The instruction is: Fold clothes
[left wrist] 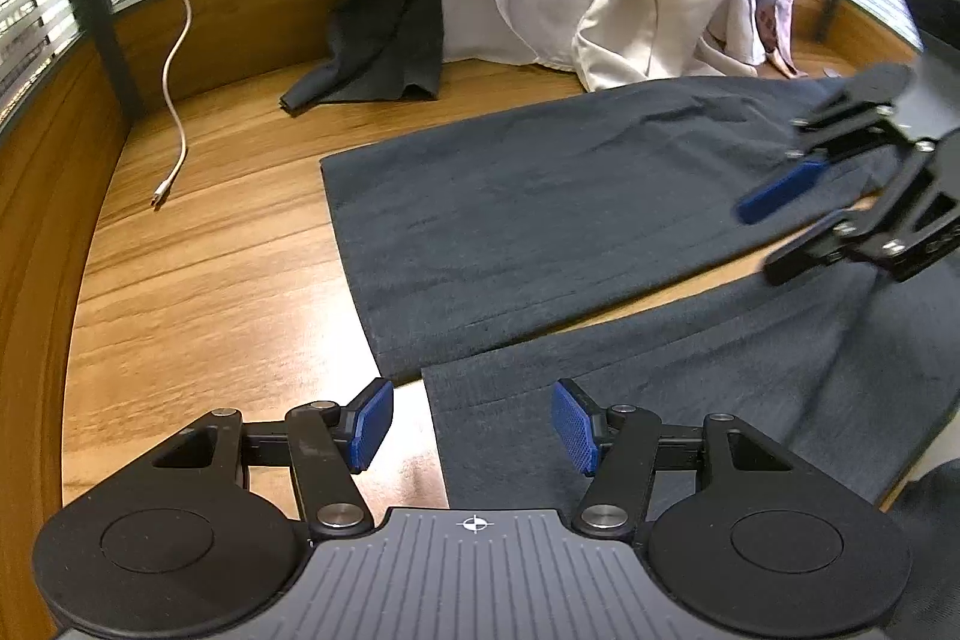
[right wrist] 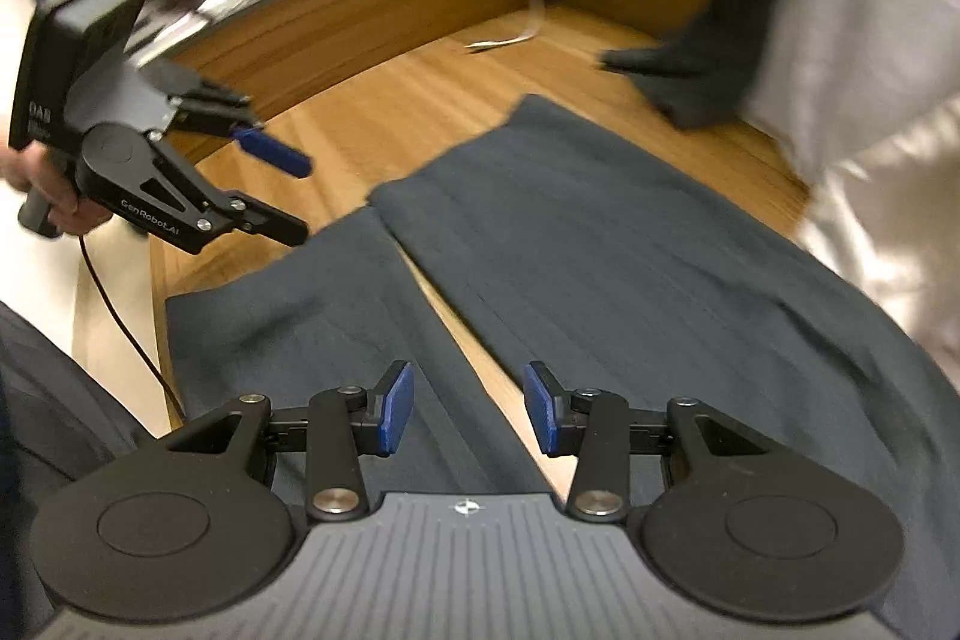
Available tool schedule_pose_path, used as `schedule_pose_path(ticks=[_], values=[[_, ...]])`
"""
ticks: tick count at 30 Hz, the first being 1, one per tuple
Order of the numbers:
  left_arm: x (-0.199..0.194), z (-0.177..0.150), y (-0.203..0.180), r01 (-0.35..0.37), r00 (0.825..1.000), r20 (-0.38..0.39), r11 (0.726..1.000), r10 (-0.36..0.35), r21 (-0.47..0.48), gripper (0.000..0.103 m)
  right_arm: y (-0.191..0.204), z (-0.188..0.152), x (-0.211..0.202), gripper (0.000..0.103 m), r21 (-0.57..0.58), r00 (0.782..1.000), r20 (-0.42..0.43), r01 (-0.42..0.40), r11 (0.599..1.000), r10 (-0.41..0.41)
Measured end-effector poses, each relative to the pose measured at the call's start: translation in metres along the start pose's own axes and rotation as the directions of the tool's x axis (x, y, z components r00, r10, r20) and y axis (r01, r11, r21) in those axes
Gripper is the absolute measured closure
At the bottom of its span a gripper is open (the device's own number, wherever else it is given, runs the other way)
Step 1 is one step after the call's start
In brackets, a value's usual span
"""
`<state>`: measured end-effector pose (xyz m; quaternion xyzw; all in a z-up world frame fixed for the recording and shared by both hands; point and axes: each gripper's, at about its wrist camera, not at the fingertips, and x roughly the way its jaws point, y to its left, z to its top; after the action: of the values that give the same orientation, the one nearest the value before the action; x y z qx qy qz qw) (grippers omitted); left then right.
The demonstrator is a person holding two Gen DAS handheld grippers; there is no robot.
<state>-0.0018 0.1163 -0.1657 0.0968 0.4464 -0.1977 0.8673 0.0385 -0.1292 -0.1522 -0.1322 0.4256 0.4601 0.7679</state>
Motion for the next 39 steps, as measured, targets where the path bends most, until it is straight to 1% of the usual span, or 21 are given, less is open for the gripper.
schedule_pose_path(ticks=[2, 3, 5, 8, 10, 11, 12, 13, 14, 15, 16, 18, 23, 28, 33, 39], values=[[0.004, -0.003, 0.003, 0.006, 1.0, -0.011, 1.0, -0.006, -0.005, 0.045, 0.006, 0.012, 0.015, 0.057, -0.04, 1.0, -0.016, -0.025, 0.999, 0.024], [0.007, -0.004, 0.006, 0.014, 1.0, -0.017, 1.0, -0.015, -0.018, 0.049, 0.008, 0.017, 0.021, 0.057, -0.059, 0.999, -0.024, -0.035, 0.998, 0.033], [0.013, -0.007, 0.012, 0.032, 0.999, -0.03, 0.998, -0.033, -0.054, 0.062, 0.011, 0.026, 0.031, 0.057, -0.094, 0.998, -0.044, -0.055, 0.994, 0.051], [0.023, -0.011, 0.02, 0.042, 0.998, -0.039, 0.993, -0.047, -0.108, 0.067, 0.016, 0.035, 0.043, 0.057, -0.132, 0.995, -0.077, -0.077, 0.988, 0.067], [0.028, -0.013, 0.024, 0.061, 0.997, -0.039, 0.989, -0.067, -0.134, 0.067, 0.018, 0.039, 0.049, 0.057, -0.152, 0.993, -0.093, -0.083, 0.985, 0.069], [0.031, -0.014, 0.025, 0.074, 0.996, -0.039, 0.987, -0.08, -0.145, 0.07, 0.019, 0.04, 0.051, 0.057, -0.159, 0.992, -0.1, -0.087, 0.983, 0.072], [0.033, -0.015, 0.027, 0.086, 0.995, -0.039, 0.984, -0.093, -0.154, 0.074, 0.019, 0.041, 0.053, 0.057, -0.162, 0.992, -0.106, -0.091, 0.983, 0.075], [0.035, -0.016, 0.028, 0.096, 0.994, -0.038, 0.982, -0.103, -0.162, 0.08, 0.019, 0.042, 0.055, 0.057, -0.165, 0.991, -0.111, -0.095, 0.982, 0.077], [0.036, -0.016, 0.03, 0.102, 0.994, -0.031, 0.98, -0.109, -0.172, 0.089, 0.019, 0.043, 0.057, 0.057, -0.167, 0.99, -0.116, -0.099, 0.981, 0.08], [0.035, -0.017, 0.032, 0.104, 0.994, -0.021, 0.978, -0.11, -0.183, 0.096, 0.019, 0.045, 0.059, 0.057, -0.168, 0.989, -0.122, -0.101, 0.981, 0.081], [0.034, -0.017, 0.035, 0.106, 0.994, -0.011, 0.975, -0.11, -0.196, 0.099, 0.018, 0.046, 0.062, 0.057, -0.169, 0.988, -0.127, -0.103, 0.98, 0.082], [0.03, -0.018, 0.042, 0.124, 0.992, 0.01, 0.963, -0.126, -0.237, 0.099, 0.018, 0.048, 0.066, 0.057, -0.169, 0.987, -0.136, -0.106, 0.98, 0.083], [0.018, -0.011, 0.053, 0.174, 0.984, 0.076, 0.941, -0.159, -0.29, 0.099, 0.018, 0.049, 0.072, 0.057, -0.176, 0.985, -0.145, -0.114, 0.978, 0.089], [0.025, -0.009, 0.063, 0.19, 0.981, 0.095, 0.913, -0.167, -0.36, 0.099, 0.018, 0.05, 0.08, 0.056, -0.187, 0.985, -0.147, -0.12, 0.975, 0.093], [0.02, -0.006, 0.063, 0.21, 0.977, 0.12, 0.909, -0.178, -0.361, 0.099, 0.018, 0.058, 0.091, 0.056, -0.209, 0.985, -0.144, -0.125, 0.97, 0.096], [0.006, -0.005, 0.063, 0.234, 0.97, 0.154, 0.901, -0.189, -0.366, 0.099, 0.029, 0.076, 0.101, 0.056, -0.267, 0.979, -0.137, -0.182, 0.946, 0.149]])
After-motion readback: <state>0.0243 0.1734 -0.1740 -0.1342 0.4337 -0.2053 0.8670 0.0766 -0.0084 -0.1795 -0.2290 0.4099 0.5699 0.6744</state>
